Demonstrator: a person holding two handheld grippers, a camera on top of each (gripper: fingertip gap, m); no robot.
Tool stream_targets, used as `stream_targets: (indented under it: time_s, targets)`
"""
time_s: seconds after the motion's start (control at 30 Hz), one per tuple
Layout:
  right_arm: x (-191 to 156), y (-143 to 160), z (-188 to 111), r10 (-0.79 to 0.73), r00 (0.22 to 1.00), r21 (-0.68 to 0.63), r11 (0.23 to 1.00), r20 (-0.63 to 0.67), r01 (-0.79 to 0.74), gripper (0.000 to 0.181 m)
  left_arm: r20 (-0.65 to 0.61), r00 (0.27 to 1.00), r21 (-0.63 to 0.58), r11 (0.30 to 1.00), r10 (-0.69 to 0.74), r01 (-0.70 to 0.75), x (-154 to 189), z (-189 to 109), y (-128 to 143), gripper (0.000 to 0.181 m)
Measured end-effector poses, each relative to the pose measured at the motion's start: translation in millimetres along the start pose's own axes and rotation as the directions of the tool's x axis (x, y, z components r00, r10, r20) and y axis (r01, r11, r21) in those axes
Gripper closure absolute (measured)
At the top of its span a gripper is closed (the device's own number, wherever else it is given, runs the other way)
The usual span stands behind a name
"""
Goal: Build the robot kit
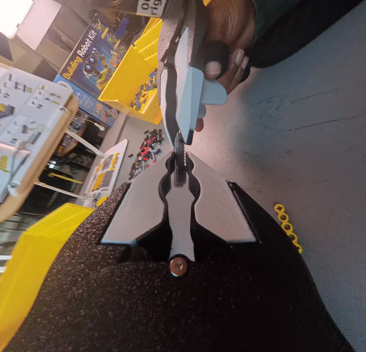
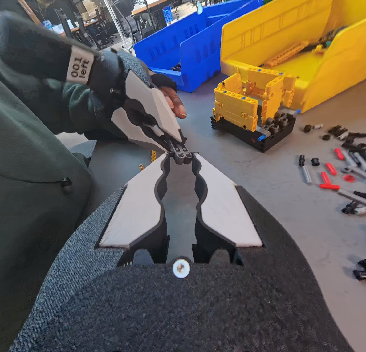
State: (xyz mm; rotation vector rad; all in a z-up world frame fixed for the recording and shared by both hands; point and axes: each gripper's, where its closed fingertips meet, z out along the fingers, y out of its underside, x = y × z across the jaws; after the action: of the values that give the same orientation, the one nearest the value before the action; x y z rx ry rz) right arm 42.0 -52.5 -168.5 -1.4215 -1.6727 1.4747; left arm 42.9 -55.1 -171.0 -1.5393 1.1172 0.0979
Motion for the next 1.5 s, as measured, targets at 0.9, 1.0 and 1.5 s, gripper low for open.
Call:
stream_targets:
  time_s: [0.9,1.0,1.5]
  targets:
    - [-6.5,55.1,-10.8,-0.443,0.882,-0.449,0.764,0.158,0.464,0.173,-0.422,0.744,-0.176,0.852,-0.518,0.493,42.2,3.9,9.2,0.175]
    - [-7.6,65.9,-9.1,-0.424,0.885,-0.503,0.732,0.193,0.46,0.173,-0.433,0.746,-0.23,0.862,-0.506,0.451,51.8,5.9,16.0,0.175]
    - [-2.8,74.2,-8.1,-0.401,0.899,-0.617,0.667,0.174,0.417,0.172,-0.426,0.738,-0.414,0.838,-0.523,0.355,62.3,7.4,33.5,0.175]
